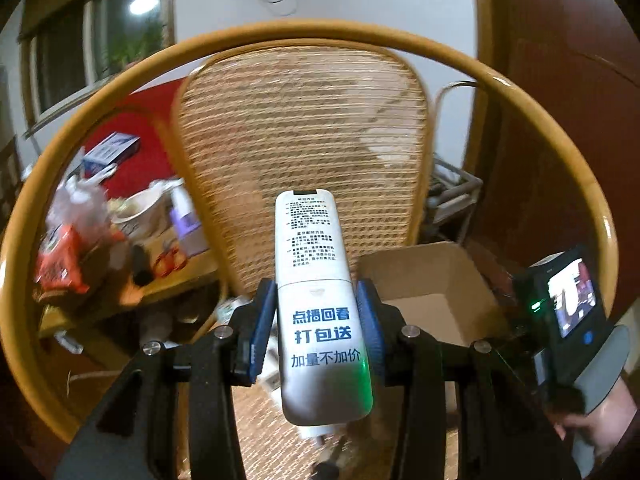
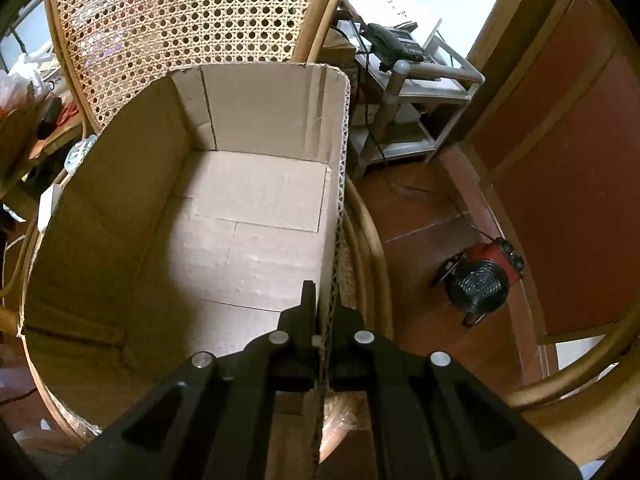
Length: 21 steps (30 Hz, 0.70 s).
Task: Organize rigid objects
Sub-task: 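Carry the remote into the box with the left tool while the right tool holds the box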
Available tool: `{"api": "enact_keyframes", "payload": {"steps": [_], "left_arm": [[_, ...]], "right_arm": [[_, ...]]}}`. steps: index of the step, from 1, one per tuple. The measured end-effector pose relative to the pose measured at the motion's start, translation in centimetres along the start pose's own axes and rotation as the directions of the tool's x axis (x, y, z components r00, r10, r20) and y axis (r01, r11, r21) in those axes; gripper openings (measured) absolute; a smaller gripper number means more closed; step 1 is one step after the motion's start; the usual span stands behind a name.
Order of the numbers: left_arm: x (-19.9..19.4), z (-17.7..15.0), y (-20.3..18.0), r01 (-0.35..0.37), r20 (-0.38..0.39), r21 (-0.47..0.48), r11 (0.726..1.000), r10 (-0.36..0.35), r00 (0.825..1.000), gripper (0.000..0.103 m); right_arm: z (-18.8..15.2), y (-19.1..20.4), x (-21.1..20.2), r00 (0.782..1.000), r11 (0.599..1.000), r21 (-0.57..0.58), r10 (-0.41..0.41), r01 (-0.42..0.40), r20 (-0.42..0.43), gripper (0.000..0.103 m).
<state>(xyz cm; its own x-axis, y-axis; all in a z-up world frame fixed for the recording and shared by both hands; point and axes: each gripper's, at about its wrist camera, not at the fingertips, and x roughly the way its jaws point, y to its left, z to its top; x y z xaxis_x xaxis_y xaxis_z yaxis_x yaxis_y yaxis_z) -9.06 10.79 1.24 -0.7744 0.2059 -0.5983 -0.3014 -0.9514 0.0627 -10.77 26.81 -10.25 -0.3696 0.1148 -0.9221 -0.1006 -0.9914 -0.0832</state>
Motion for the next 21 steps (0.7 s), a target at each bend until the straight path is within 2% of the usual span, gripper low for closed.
{"api": "enact_keyframes", "payload": {"steps": [8, 16, 21], "left_arm": [[2.6, 0.3, -3.6, 0.125, -0.038, 0.024, 0.992, -0.124, 0.992, 0.040], [5.9, -1.5, -4.3, 0.197, -0.116, -0.011, 0.980, -0.197, 0.973, 0.040], [7.4, -2.6, -5.2, 0.229, -0.163, 0.005, 0.973, -0.225, 0.961, 0.040]], "right_arm": [[-0.1, 0.0, 0.3, 1.000, 1.000, 0.015, 0.020, -0.019, -0.005, 0.005], [-0.1, -0.4, 0.2, 1.000, 0.999, 0.016, 0.029, -0.029, -0.003, 0.006], [0.0, -1.1, 0.4, 0.999, 0.999, 0.021, 0.040, -0.040, -0.003, 0.006]]}}
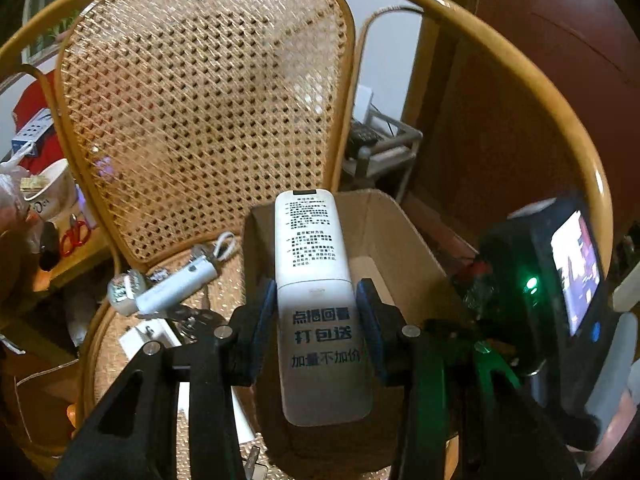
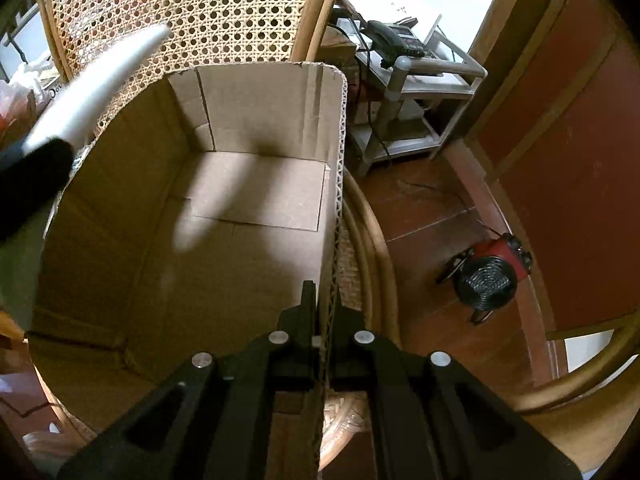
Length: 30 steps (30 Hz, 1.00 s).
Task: Organize rigid objects
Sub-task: 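Carry the remote into the box with the left tool while the right tool holds the box, then return the left tool and grasp the white cube charger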
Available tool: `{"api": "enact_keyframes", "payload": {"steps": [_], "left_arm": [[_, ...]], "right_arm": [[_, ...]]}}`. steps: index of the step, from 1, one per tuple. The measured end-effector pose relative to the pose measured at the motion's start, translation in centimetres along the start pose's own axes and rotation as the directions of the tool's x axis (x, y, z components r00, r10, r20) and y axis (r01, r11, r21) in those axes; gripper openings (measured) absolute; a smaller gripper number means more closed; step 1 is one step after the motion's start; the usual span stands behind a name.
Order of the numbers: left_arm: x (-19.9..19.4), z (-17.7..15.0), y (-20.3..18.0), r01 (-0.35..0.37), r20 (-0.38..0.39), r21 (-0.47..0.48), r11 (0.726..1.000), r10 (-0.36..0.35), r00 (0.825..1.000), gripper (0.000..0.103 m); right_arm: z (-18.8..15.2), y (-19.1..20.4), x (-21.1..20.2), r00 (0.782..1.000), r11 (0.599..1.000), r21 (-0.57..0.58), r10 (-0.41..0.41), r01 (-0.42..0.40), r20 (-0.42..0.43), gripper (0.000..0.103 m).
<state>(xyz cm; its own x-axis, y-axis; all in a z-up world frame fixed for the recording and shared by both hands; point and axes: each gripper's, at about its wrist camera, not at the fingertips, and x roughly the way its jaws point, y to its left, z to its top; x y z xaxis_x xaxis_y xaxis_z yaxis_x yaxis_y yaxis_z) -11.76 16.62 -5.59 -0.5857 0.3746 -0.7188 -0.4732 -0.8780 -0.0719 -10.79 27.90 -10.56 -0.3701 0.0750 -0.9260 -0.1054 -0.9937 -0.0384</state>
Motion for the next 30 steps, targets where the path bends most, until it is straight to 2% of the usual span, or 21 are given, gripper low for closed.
{"api": "enact_keyframes", "payload": {"steps": [3, 7, 10, 15, 17, 18, 19, 23, 25, 28, 30], "left_arm": [[1.0, -0.3, -0.1, 0.003, -0.036, -0.010, 1.000, -0.004, 0.999, 0.040], [1.5, -0.4, -0.2, -0.058, -0.061, 0.002, 0.998, 0.058, 0.996, 0.041], [1.8, -0.3, 0.3, -0.050, -0.092, -0.021, 0.999, 0.048, 0.995, 0.041], [1.4, -0.3, 0.4, -0.080, -0.062, -0.003, 0.997, 0.080, 0.995, 0.043], [1.1, -0.1, 0.7, -0.078, -0.057, -0.012, 0.997, 0.077, 0.995, 0.057], [0.9, 0.0, 0.9, -0.083, -0.047, -0.018, 0.996, 0.082, 0.996, 0.070], [0.6, 0.1, 1.1, -0.098, -0.033, -0.023, 0.995, 0.097, 0.995, 0.076], [-0.7, 0.7, 1.7, -0.134, 0.003, -0.021, 0.991, 0.134, 0.991, 0.086], [-1.4, 1.0, 2.6, -0.154, 0.029, -0.034, 0.987, 0.155, 0.987, 0.097], [-2.0, 1.2, 4.4, -0.189, 0.059, -0.075, 0.979, 0.193, 0.979, 0.101], [-1.7, 1.3, 6.2, -0.209, 0.039, -0.114, 0.971, 0.215, 0.976, 0.101]], "right_arm": [[-0.1, -0.1, 0.0, 1.000, 1.000, -0.001, 0.005, -0.005, 0.002, 0.006], [-0.1, -0.1, 0.0, 1.000, 1.000, 0.004, 0.003, -0.003, 0.002, 0.006], [-0.1, -0.1, 0.1, 1.000, 1.000, -0.003, 0.001, -0.001, 0.003, 0.006], [-0.1, -0.3, 0.2, 1.000, 1.000, -0.003, 0.004, -0.004, 0.006, 0.006], [0.0, -0.3, 0.1, 1.000, 1.000, -0.004, 0.003, -0.003, 0.009, 0.005], [-0.1, -0.2, 0.1, 1.000, 1.000, -0.004, -0.001, 0.001, 0.006, 0.006], [-0.1, -0.3, 0.2, 1.000, 1.000, -0.004, -0.002, 0.002, 0.005, 0.006], [0.0, -0.3, 0.2, 1.000, 1.000, -0.001, 0.002, -0.002, 0.006, 0.006], [0.0, -0.3, 0.2, 1.000, 1.000, 0.001, 0.005, -0.005, 0.008, 0.006], [0.0, -0.2, 0.2, 1.000, 1.000, 0.002, 0.003, -0.003, 0.007, 0.005], [0.0, -0.2, 0.1, 1.000, 1.000, 0.006, 0.003, -0.003, 0.007, 0.005]]}}
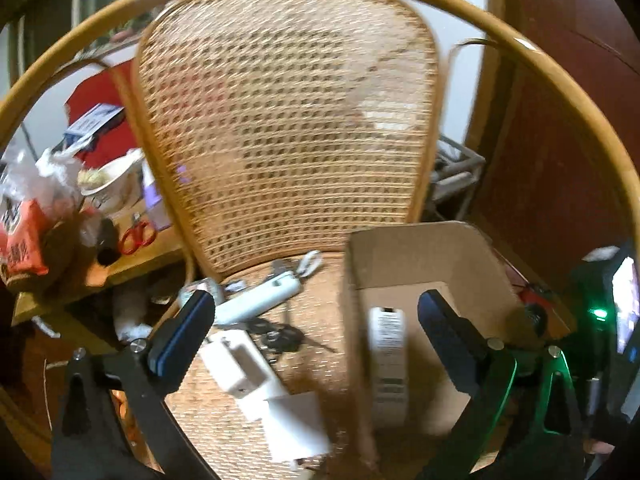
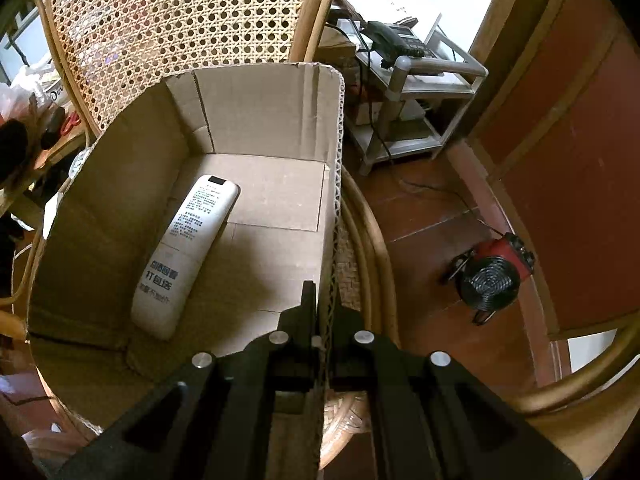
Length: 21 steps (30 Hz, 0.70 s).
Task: Organize rigid objects
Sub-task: 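Return the left tool and grasp the white cube charger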
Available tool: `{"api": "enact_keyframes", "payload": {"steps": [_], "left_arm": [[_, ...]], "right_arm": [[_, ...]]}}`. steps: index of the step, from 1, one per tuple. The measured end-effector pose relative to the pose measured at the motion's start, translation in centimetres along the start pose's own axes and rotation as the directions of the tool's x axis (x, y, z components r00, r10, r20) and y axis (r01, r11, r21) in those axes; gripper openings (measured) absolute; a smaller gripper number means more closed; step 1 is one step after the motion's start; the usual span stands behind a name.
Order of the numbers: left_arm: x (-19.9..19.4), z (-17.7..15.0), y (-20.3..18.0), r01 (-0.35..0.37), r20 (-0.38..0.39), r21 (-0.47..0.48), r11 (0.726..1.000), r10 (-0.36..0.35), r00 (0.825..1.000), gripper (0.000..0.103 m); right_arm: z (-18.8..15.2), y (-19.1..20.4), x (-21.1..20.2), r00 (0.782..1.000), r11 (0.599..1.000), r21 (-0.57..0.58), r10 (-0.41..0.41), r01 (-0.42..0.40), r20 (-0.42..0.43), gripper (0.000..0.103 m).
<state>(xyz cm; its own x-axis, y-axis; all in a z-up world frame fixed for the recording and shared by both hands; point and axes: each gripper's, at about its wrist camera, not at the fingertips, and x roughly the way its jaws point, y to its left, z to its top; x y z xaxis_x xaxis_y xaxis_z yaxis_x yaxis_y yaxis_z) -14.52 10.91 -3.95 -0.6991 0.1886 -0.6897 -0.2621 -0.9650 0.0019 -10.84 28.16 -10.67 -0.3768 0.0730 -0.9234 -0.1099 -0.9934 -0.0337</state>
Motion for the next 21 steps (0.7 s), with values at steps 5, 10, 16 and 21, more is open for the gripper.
{"api": "enact_keyframes", "payload": {"steps": [5, 10, 16, 21], "left_arm": [[1.7, -0.7, 3.6, -0.057, -0.026, -0.078, 0.995, 0.055, 0.998, 0.101], [3.5, -1.1, 6.2, -0.123, -0.063, -0.064, 0.990, 0.119, 0.991, 0.101], [5.7, -2.7, 8.0, -0.148, -0.138, -0.084, 0.985, 0.135, 0.981, 0.101], [7.5, -3.7, 8.6, -0.170, -0.208, -0.073, 0.983, 0.152, 0.966, 0.101]], "right_arm": [[-0.2, -0.1, 0.1, 1.000, 1.000, -0.006, -0.001, 0.001, 0.001, 0.005], [-0.2, -0.1, 0.1, 1.000, 1.000, -0.006, -0.002, 0.002, 0.001, 0.005], [-0.2, 0.0, 0.2, 1.000, 1.000, -0.009, -0.004, 0.004, 0.002, 0.005], [-0.1, 0.2, 0.3, 1.000, 1.000, -0.011, -0.011, 0.011, 0.004, 0.006]]}}
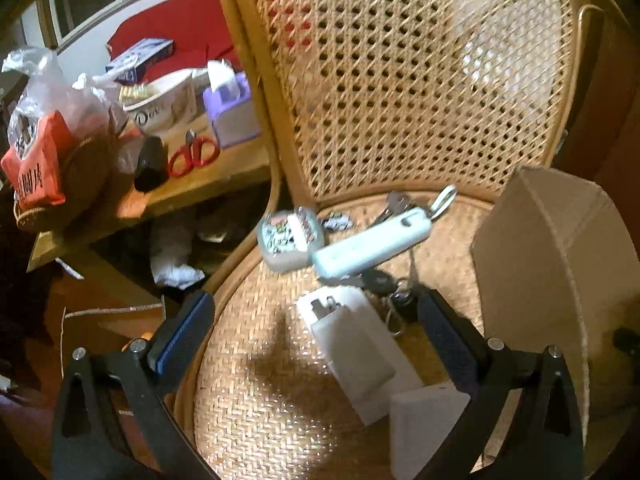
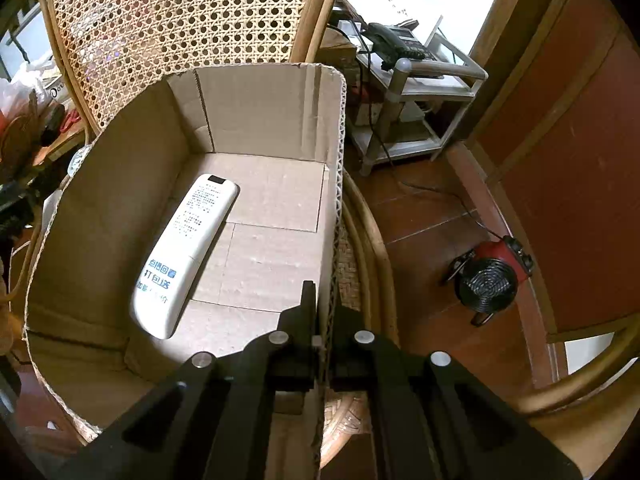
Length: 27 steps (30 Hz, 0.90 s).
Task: Organize rigid objects
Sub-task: 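Return the left tool and grasp the white cube charger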
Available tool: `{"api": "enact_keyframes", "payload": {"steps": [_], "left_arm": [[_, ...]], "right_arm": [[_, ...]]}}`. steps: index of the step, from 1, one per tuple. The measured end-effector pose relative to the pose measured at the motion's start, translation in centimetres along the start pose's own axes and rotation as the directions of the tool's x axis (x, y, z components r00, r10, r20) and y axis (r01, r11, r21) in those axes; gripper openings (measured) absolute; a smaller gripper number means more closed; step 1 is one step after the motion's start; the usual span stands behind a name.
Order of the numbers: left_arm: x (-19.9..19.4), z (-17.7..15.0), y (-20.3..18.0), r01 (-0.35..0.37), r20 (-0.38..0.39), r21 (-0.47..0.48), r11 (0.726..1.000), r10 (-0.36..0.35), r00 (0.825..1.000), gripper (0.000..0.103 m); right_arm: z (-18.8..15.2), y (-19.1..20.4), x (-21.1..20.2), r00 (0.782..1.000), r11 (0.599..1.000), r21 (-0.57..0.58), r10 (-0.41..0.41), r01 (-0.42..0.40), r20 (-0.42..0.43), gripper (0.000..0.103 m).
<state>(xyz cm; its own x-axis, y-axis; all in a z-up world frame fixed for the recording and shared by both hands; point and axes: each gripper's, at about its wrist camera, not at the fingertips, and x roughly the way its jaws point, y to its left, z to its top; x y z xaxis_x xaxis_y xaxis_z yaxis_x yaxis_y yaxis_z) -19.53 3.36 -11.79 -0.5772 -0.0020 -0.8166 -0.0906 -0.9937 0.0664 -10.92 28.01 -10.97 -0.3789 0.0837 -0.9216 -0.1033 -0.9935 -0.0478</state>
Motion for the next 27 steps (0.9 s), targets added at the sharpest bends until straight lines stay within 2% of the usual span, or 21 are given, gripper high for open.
{"api": "enact_keyframes", "payload": {"steps": [3, 6, 9, 11, 13, 15, 16, 18, 22, 27], "left_arm": [[0.5, -0.3, 0.1, 0.002, -0.016, -0.002, 1.000, -0.002, 1.000, 0.101], [1.0, -0.7, 0.2, -0.032, -0.025, -0.016, 0.999, 0.031, 0.999, 0.099], [1.7, -1.0, 0.5, -0.023, -0.058, -0.034, 0.999, 0.021, 0.998, 0.083], [2.4, -1.4, 0.8, 0.028, -0.083, -0.057, 0.998, -0.033, 0.996, 0.075], [2.9, -1.6, 0.9, 0.046, -0.107, -0.073, 0.996, -0.054, 0.993, 0.051], [3.3, -1.9, 0.7, 0.081, -0.134, -0.070, 0.994, -0.090, 0.987, 0.043], [3.4, -2.1, 0.7, 0.098, -0.140, -0.066, 0.993, -0.106, 0.984, 0.033], [3.5, -2.3, 0.4, 0.122, -0.141, -0.051, 0.991, -0.128, 0.982, 0.022], [2.5, -2.2, 0.0, 0.080, -0.085, -0.018, 0.997, -0.081, 0.993, 0.021], [0.2, -1.5, -0.1, 0.069, -0.032, -0.022, 0.997, -0.069, 0.997, 0.021]], "right_arm": [[0.0, 0.0, 0.0, 1.000, 1.000, 0.000, 0.001, -0.001, 0.000, 0.006], [0.0, 0.0, 0.0, 1.000, 1.000, 0.002, 0.001, -0.001, 0.000, 0.006], [0.0, 0.1, 0.1, 1.000, 1.000, 0.003, -0.001, 0.001, 0.000, 0.006], [0.0, 0.3, 0.1, 1.000, 1.000, -0.001, -0.008, 0.008, 0.002, 0.006], [-0.1, 0.5, 0.1, 1.000, 1.000, -0.004, -0.012, 0.012, 0.003, 0.006], [-0.1, 0.5, 0.0, 1.000, 1.000, -0.005, -0.012, 0.012, 0.003, 0.006], [-0.1, 0.5, 0.0, 1.000, 1.000, -0.005, -0.012, 0.012, 0.003, 0.006], [-0.1, 0.6, 0.1, 1.000, 1.000, -0.003, -0.011, 0.011, 0.003, 0.006], [-0.1, 0.5, 0.1, 1.000, 1.000, -0.005, -0.012, 0.012, 0.003, 0.006], [-0.1, 0.5, 0.0, 1.000, 1.000, -0.004, -0.012, 0.012, 0.002, 0.006]]}}
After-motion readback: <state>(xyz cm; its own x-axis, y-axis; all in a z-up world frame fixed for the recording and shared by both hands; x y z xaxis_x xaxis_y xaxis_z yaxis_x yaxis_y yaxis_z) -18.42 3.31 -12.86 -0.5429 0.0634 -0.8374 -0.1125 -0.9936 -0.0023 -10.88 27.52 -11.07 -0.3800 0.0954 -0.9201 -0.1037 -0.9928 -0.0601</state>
